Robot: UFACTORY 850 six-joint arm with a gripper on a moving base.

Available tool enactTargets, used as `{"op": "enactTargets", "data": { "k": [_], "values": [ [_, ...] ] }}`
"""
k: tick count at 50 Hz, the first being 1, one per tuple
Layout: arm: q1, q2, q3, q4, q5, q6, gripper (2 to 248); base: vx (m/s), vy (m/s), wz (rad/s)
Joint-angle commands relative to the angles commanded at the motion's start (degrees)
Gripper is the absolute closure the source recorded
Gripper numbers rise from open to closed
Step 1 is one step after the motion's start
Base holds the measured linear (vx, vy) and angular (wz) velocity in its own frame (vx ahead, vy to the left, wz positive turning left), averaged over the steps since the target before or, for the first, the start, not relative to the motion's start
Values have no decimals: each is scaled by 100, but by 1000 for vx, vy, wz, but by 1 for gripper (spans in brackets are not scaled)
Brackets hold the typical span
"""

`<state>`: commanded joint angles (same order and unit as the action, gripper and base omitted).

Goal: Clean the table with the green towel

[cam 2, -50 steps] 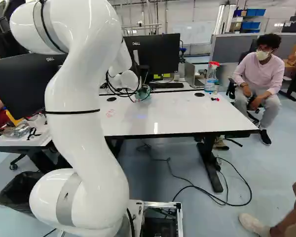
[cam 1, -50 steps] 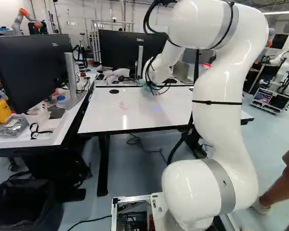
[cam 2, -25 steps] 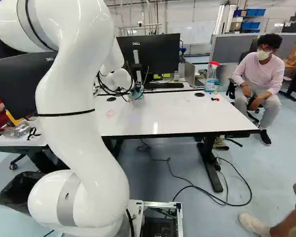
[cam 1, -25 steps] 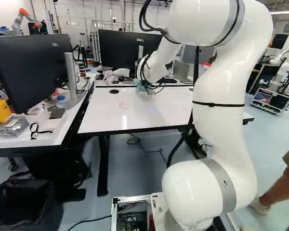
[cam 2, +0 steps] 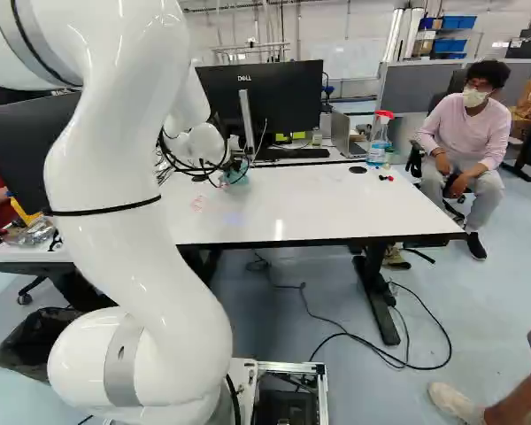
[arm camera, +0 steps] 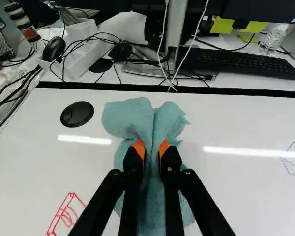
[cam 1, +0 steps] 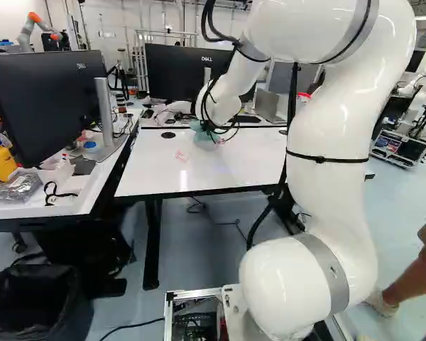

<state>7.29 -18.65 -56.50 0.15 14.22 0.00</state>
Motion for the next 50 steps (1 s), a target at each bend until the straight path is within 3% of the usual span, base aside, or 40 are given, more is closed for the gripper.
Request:
{"op": "enactTargets", "data": {
  "k": [39, 50],
  "values": [
    [480, 747, 876, 3, -125, 0, 199, 0, 0, 0],
    [574, 989, 1148, 3, 47, 0, 199, 0, 0, 0]
  ]
}}
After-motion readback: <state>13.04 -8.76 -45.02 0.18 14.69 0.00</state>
